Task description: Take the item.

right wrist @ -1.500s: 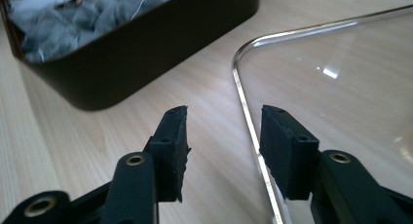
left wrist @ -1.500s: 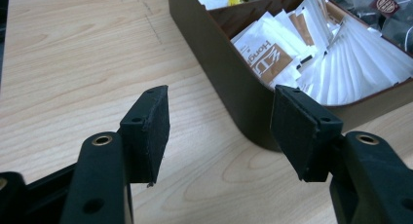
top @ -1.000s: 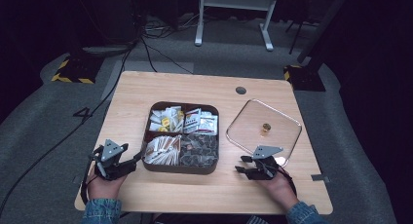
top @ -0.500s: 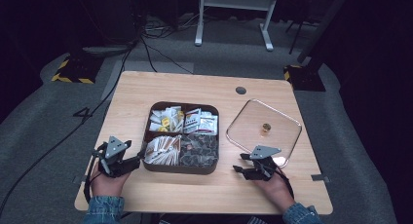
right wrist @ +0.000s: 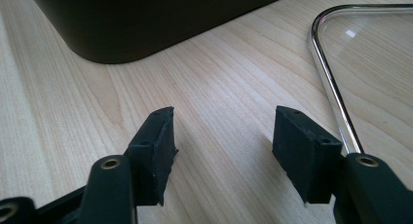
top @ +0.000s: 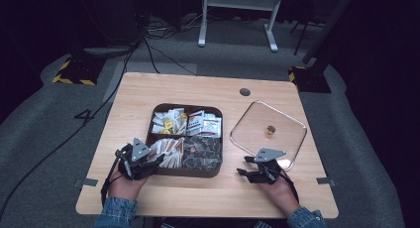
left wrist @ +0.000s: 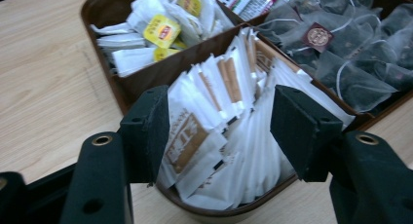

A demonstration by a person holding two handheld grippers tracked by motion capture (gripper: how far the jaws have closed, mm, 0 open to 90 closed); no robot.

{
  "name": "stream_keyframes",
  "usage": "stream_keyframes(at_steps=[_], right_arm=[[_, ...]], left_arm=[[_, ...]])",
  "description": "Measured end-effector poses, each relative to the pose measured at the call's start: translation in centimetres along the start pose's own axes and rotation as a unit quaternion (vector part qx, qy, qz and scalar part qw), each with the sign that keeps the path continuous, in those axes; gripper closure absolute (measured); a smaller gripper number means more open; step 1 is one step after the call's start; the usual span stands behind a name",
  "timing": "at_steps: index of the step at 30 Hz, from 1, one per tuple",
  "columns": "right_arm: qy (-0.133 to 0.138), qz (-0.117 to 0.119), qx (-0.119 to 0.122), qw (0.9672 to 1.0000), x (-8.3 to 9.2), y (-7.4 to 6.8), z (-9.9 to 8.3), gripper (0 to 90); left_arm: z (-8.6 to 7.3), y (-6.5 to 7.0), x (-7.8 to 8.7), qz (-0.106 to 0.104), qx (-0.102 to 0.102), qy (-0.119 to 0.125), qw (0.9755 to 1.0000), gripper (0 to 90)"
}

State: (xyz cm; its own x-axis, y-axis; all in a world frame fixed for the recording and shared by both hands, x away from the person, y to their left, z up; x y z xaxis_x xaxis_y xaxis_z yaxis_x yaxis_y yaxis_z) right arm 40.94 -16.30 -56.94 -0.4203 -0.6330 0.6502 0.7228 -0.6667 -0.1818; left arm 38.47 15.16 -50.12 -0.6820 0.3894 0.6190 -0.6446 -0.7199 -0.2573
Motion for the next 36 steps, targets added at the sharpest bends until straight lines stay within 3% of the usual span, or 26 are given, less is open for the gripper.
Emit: stream_keyframes(at_steps=[7,15,18,23,25,32,36], right_arm=[[0.000,0.000,0.001,1.0000,0.0,0.0,0.0,41.3],[0.000,0.000,0.001,1.0000,0.0,0.0,0.0,41.2],[0.000,0.000,0.000,1.0000,0.0,0.0,0.0,41.2],[0.000,0.000,0.000,1.0000,0.0,0.0,0.0,41.2],[0.000,0.000,0.000,1.0000,0.0,0.0,0.0,41.2],[0.000,0.000,0.000,1.0000,0.0,0.0,0.0,41.2],[0.000,0.000,0.000,1.0000,0.0,0.0,0.0,41.2]], left_arm=[[-0.4,0.1,-0.8,-0.012,0.026,-0.026,0.9992,50.3],[-0.9,-0.1,-1.6,0.016,0.012,-0.058,0.9981,50.6],[-0.7,-0.2,-1.9,0.029,0.010,-0.058,0.9978,52.9],[-1.0,-0.4,-2.7,0.040,0.001,-0.079,0.9961,56.9],[-1.1,-0.6,-2.6,0.047,0.001,-0.081,0.9956,62.0],[-1.3,-1.9,-1.5,0.089,0.006,-0.073,0.9934,66.3],[-1.6,-2.1,-1.6,0.089,0.009,-0.083,0.9925,70.1]])
Point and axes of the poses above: each handheld gripper's, and its own axes: x roughly backward along the jaws, z roughly out of its top, y roughly to its right, the point moved 10 cm from there along -x, roughly forward along the jaws, and after that the axes turned 14 degrees about -x, right-handed, at the moved point
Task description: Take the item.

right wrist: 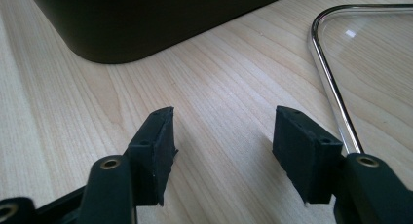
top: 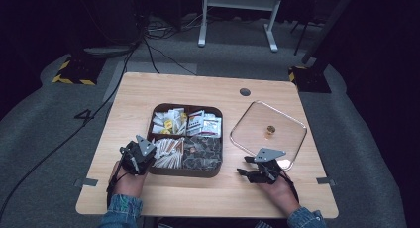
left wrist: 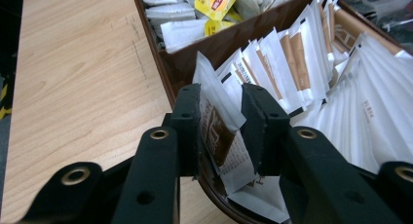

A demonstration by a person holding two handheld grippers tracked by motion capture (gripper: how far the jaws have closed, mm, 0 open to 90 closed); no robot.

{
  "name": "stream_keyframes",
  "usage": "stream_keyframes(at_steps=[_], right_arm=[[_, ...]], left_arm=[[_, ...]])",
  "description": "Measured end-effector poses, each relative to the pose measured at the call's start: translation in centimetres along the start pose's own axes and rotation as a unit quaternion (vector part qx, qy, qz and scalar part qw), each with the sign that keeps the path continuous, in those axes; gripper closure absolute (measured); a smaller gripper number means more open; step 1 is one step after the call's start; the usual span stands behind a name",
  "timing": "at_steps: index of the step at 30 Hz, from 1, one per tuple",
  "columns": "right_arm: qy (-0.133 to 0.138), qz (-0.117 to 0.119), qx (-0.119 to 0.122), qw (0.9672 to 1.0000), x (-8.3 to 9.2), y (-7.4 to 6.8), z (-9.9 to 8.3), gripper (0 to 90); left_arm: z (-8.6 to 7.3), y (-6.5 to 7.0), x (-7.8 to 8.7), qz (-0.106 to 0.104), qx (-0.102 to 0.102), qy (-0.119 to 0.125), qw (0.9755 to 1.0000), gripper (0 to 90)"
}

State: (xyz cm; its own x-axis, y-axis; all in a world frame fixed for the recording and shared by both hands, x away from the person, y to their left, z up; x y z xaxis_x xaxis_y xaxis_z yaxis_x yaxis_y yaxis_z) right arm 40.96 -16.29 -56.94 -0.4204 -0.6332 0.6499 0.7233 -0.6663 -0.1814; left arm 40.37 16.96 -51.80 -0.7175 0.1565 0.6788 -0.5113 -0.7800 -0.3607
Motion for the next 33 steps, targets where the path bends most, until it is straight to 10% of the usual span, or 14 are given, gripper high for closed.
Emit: stream_keyframes(at_steps=[8,15,21,33], right_arm=[[0.000,0.000,0.000,1.0000,0.0,0.0,0.0,41.1],[0.000,0.000,0.000,1.0000,0.0,0.0,0.0,41.1],[0.000,0.000,0.000,1.0000,0.0,0.0,0.0,41.0],[0.000,0.000,0.000,1.0000,0.0,0.0,0.0,41.0]], left_arm=[[-0.3,0.2,-0.5,-0.011,-0.010,-0.012,0.9998,81.6],[-0.3,-0.5,-0.1,-0.033,0.027,0.010,0.9990,86.7],[0.3,-1.0,1.4,-0.059,0.074,0.054,0.9941,87.3],[2.2,-1.0,4.6,-0.114,0.095,0.126,0.9808,87.4]])
Point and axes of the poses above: each handheld gripper's, and its own axes: x roughly backward along the jaws, z roughly out of its top, y roughly to its right, the point moved 10 cm from there along -x, roughly forward along the jaws, and after that the axes turned 14 degrees about -x, right-handed, at the moved point
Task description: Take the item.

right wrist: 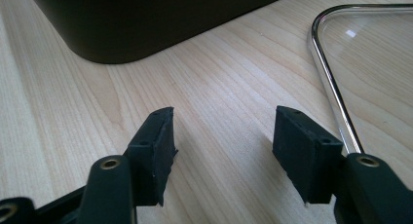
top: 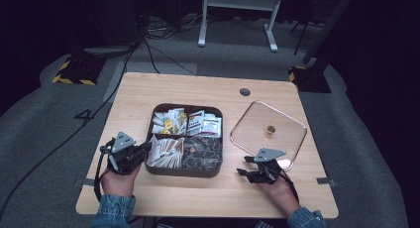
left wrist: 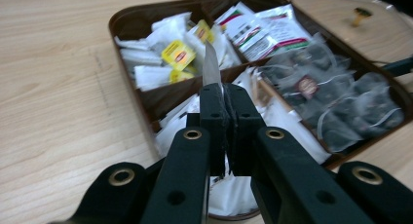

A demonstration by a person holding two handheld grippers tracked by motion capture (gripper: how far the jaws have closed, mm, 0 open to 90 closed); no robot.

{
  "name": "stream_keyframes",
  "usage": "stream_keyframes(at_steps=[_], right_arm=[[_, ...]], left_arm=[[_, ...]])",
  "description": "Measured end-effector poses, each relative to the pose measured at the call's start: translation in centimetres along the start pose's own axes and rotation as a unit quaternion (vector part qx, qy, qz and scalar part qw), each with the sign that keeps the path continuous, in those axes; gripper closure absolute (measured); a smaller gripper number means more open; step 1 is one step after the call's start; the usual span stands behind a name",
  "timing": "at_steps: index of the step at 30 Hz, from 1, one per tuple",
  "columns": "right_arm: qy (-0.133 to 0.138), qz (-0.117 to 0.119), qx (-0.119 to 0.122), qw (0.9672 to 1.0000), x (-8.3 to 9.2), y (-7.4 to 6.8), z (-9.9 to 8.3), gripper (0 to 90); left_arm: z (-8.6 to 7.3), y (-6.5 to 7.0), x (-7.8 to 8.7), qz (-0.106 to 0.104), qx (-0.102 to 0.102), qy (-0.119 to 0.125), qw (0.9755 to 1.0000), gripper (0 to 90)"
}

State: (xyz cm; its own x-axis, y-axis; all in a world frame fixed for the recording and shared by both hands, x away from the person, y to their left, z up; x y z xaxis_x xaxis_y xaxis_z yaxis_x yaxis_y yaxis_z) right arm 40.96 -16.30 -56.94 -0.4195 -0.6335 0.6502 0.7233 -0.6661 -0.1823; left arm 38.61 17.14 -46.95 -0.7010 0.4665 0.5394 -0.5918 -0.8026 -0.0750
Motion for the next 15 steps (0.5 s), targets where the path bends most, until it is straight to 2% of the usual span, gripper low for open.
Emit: stream_keyframes(at_steps=[2,7,15], right_arm=[[0.000,0.000,0.000,1.0000,0.0,0.0,0.0,41.1],[0.000,0.000,0.000,1.0000,0.0,0.0,0.0,41.0],[0.000,0.000,0.000,1.0000,0.0,0.0,0.0,41.0]], left_arm=[[0.6,0.4,0.4,-0.008,0.000,0.012,0.9999,87.4],[1.7,1.5,1.0,-0.016,-0.017,0.022,0.9995,87.4],[2.8,3.6,1.4,-0.031,-0.048,0.024,0.9981,87.4]])
Point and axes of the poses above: each handheld gripper's, and its own axes: x roughly backward along the jaws, z roughly out of its top, y roughly to its right, the point moved 10 cm from there along -x, roughly forward along the jaws, and after that the axes turned 14 degrees about -x, right-handed, at the moved point
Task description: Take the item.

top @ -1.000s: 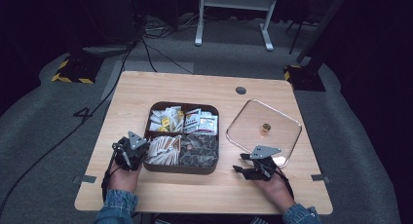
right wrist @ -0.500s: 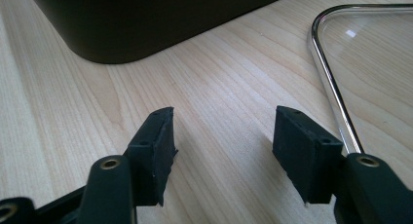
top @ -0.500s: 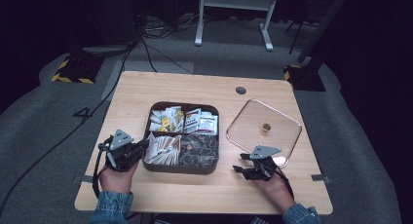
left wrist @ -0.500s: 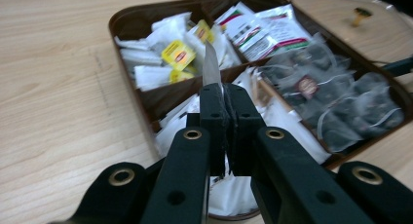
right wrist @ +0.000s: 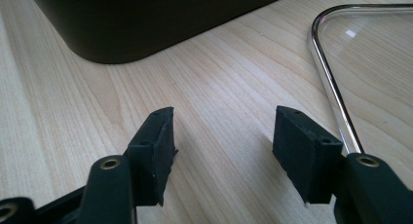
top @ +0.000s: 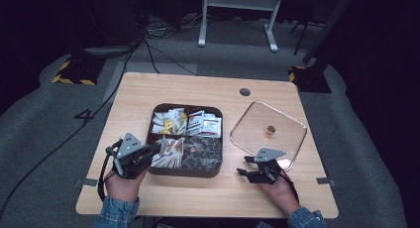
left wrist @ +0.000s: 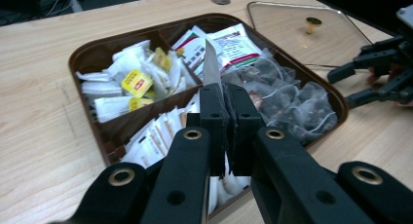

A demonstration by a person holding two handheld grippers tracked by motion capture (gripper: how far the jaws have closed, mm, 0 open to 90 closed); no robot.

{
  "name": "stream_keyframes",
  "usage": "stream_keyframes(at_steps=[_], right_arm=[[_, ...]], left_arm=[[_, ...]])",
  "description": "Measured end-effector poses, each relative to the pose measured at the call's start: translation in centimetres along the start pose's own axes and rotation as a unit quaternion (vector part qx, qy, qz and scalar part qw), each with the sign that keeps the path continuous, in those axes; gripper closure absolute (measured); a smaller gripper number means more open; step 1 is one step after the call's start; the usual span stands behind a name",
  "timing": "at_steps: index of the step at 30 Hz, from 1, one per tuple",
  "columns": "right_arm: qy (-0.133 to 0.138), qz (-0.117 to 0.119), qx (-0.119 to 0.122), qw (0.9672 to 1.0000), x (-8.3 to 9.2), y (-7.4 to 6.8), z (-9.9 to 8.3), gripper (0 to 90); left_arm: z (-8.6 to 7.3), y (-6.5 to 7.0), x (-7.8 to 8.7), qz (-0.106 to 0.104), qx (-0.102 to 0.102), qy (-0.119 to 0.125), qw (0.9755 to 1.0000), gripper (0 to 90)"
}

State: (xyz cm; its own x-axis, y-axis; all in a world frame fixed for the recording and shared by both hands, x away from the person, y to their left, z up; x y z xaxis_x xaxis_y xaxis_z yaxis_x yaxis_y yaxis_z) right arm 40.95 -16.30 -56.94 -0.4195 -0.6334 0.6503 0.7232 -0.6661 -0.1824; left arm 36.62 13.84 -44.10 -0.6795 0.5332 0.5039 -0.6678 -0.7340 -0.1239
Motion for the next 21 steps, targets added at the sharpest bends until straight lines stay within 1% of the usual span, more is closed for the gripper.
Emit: stream_keyframes(at_steps=[2,6,9,10,11,13,16,17,18,19,20,21], right_arm=[[0.000,0.000,0.000,1.0000,0.0,0.0,0.0,41.1],[0.000,0.000,0.000,1.0000,0.0,0.0,0.0,41.0],[0.000,0.000,0.000,1.0000,0.0,0.0,0.0,41.1],[0.000,0.000,0.000,1.0000,0.0,0.0,0.0,41.1],[0.000,0.000,0.000,1.0000,0.0,0.0,0.0,41.0],[0.000,0.000,0.000,1.0000,0.0,0.0,0.0,41.1],[0.000,0.000,0.000,1.0000,0.0,0.0,0.0,41.1],[0.000,0.000,0.000,1.0000,0.0,0.0,0.0,40.9],[0.000,0.000,0.000,1.0000,0.0,0.0,0.0,40.9],[0.000,0.000,0.000,1.0000,0.0,0.0,0.0,40.8],[0.000,0.000,0.000,1.0000,0.0,0.0,0.0,40.8],[0.000,0.000,0.000,1.0000,0.0,0.0,0.0,40.7]], left_arm=[[0.3,0.6,0.0,-0.007,-0.010,0.000,0.9999,87.4],[0.7,2.5,-0.5,-0.029,-0.032,-0.002,0.9991,87.4],[1.0,3.9,-0.9,-0.044,-0.048,-0.006,0.9978,87.4],[1.1,4.5,-1.1,-0.054,-0.053,-0.006,0.9971,87.4],[1.2,4.9,-1.2,-0.058,-0.059,-0.006,0.9966,87.4],[1.3,6.0,-1.6,-0.071,-0.072,-0.008,0.9948,87.4],[1.3,7.5,-2.1,-0.089,-0.087,-0.011,0.9922,87.4],[1.3,8.5,-2.4,-0.101,-0.095,-0.012,0.9903,87.4],[1.3,8.5,-2.4,-0.101,-0.095,-0.012,0.9903,87.4],[1.2,9.2,-2.7,-0.109,-0.105,-0.013,0.9884,87.4],[1.1,9.7,-2.8,-0.113,-0.112,-0.015,0.9872,87.4],[0.9,10.3,-3.2,-0.117,-0.124,-0.021,0.9851,87.4]])
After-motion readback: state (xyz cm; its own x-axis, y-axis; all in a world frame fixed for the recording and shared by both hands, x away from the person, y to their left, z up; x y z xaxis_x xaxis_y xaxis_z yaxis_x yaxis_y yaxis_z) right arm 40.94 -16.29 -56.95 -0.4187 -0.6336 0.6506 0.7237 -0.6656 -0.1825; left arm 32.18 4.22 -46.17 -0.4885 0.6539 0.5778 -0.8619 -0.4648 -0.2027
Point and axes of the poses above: each handheld gripper's, and its own axes: x roughly backward along the jaws, z roughly out of its top, y roughly to its right, the point moved 10 cm from there along -x, roughly forward along the jaws, and after that the axes turned 14 degrees about -x, right-handed, at the moved point
